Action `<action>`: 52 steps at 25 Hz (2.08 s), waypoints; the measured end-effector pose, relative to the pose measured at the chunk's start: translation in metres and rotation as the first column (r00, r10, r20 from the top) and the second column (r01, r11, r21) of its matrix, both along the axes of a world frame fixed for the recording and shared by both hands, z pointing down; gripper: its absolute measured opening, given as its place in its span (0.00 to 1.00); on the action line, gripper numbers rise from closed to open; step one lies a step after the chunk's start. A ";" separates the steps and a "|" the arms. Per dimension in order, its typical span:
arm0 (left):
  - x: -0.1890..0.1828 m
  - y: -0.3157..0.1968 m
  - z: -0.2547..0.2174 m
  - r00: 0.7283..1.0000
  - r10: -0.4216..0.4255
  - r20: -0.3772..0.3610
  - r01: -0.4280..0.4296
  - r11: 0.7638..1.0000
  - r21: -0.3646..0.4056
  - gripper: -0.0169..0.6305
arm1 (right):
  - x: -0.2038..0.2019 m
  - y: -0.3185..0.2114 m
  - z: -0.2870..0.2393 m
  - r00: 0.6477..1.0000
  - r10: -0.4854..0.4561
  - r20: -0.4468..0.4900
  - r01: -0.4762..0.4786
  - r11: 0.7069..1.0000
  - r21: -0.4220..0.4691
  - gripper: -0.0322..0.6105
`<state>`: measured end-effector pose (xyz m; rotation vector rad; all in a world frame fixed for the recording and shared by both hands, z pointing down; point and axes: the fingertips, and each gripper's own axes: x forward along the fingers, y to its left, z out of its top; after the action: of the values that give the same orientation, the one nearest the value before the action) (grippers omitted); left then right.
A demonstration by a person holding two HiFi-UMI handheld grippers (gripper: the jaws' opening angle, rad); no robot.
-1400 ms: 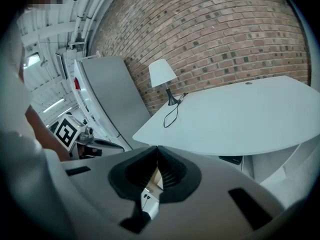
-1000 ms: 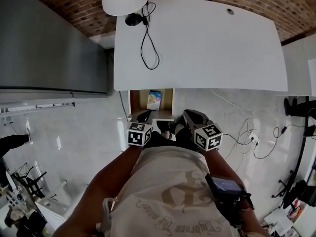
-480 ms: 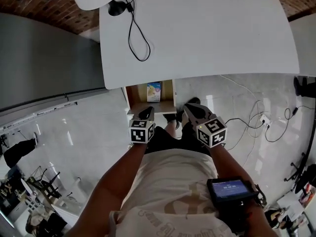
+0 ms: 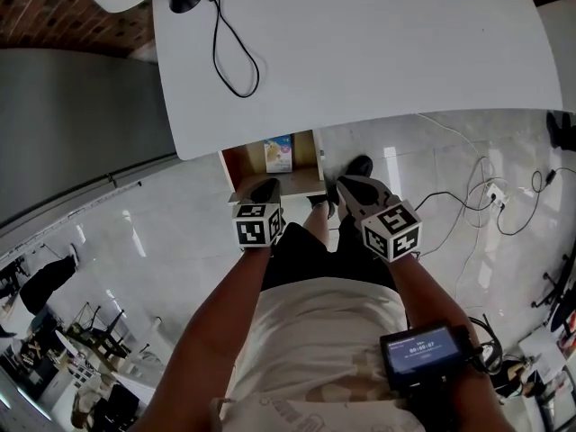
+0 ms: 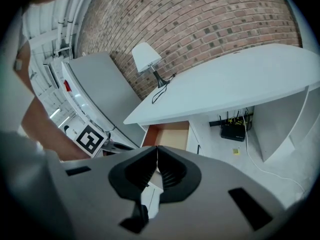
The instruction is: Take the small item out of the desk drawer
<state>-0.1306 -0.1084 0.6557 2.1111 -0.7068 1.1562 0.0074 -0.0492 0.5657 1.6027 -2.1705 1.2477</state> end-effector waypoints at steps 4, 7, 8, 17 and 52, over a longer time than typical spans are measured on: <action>-0.009 -0.007 0.023 0.999 -0.028 0.020 0.029 1.000 -0.012 0.04 | -0.008 -0.003 0.015 1.000 0.006 0.023 -0.005 1.000 -0.004 0.06; -0.006 -0.012 0.034 0.999 -0.022 0.046 0.022 1.000 -0.001 0.05 | -0.008 -0.001 0.023 0.999 0.006 0.034 -0.005 1.000 -0.009 0.06; -0.004 -0.013 0.037 0.998 -0.018 0.052 0.018 1.000 0.001 0.05 | -0.008 0.000 0.025 0.999 0.005 0.037 -0.004 1.000 -0.011 0.06; 0.016 -0.019 0.060 0.995 -0.025 0.093 0.026 1.000 -0.009 0.23 | -0.008 0.008 0.041 0.998 0.019 0.063 -0.018 1.000 -0.026 0.06; 0.035 -0.052 0.134 0.973 -0.019 0.229 0.008 0.999 0.049 0.62 | 0.016 0.010 0.075 0.988 0.107 0.112 -0.102 0.994 -0.046 0.06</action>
<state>-0.0952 -0.1605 0.7894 2.0275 -0.8593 1.4038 0.0232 -0.0393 0.6410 1.6884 -2.1357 1.4373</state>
